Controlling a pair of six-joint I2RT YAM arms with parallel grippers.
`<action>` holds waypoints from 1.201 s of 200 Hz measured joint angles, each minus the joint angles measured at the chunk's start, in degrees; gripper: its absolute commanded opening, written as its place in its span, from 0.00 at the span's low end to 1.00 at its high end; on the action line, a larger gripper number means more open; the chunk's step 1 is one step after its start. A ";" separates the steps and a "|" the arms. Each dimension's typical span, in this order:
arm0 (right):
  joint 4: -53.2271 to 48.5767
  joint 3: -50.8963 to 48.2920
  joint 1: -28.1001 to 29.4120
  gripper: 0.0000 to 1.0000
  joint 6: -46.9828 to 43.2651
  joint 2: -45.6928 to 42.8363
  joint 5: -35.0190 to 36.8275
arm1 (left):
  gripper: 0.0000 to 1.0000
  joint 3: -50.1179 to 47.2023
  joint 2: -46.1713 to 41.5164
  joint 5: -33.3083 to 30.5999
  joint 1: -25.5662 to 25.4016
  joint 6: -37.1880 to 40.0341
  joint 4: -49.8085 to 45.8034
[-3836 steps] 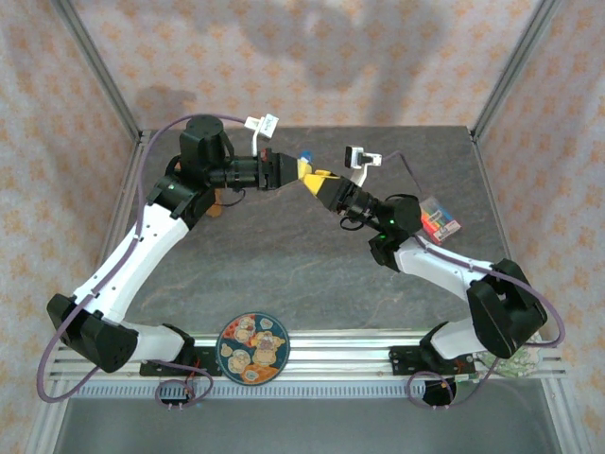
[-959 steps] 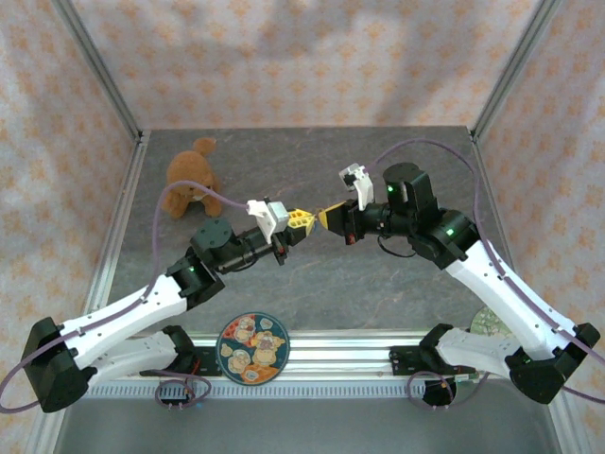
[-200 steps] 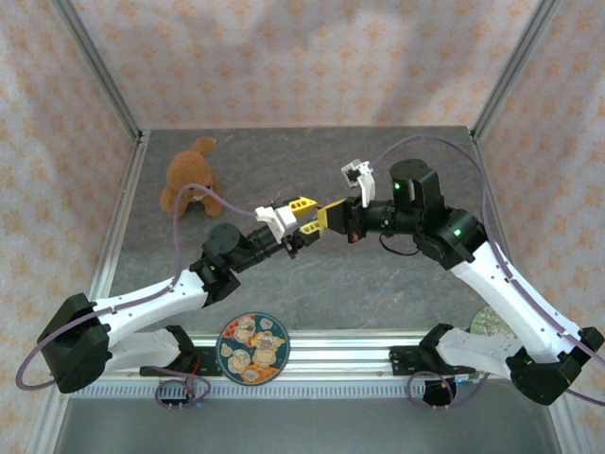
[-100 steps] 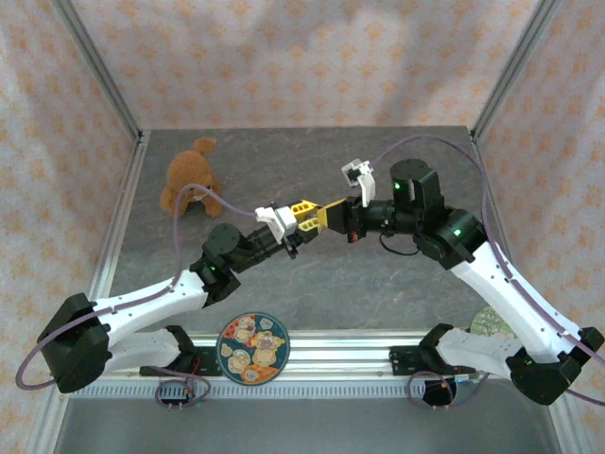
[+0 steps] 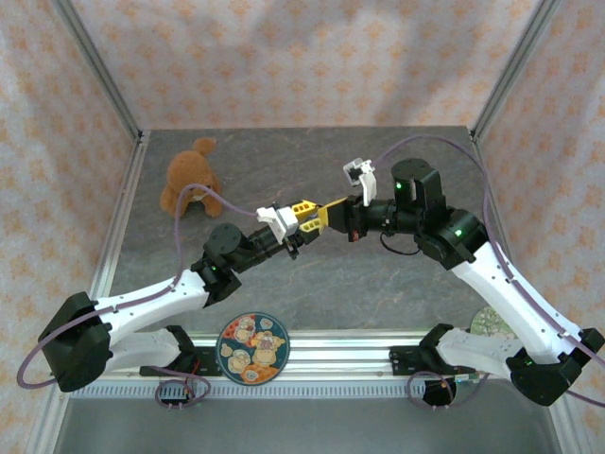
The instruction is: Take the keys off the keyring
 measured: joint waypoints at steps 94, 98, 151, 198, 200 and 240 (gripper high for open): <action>0.13 0.00 -0.02 0.00 0.00 0.00 -0.02 | 0.09 0.02 0.00 0.02 0.00 0.00 0.85; 0.15 0.00 -0.02 0.00 0.00 0.00 -0.02 | 0.08 0.00 0.00 0.02 0.00 0.00 0.85; 0.59 -0.07 -0.87 0.00 -0.04 -0.52 0.07 | 0.00 0.02 -1.99 0.66 -0.02 -1.25 -0.92; 2.12 -2.64 -0.61 0.00 -1.01 -2.91 0.24 | 0.00 1.92 -4.76 2.36 0.00 -2.86 -8.39; 2.25 -2.78 -0.61 0.00 -1.16 -3.02 0.24 | 0.00 2.03 -4.87 2.40 0.00 -2.91 -8.70; 6.69 -7.56 -0.35 0.00 -4.98 -6.56 0.48 | 0.00 5.33 -6.54 5.57 0.81 -5.66 -17.73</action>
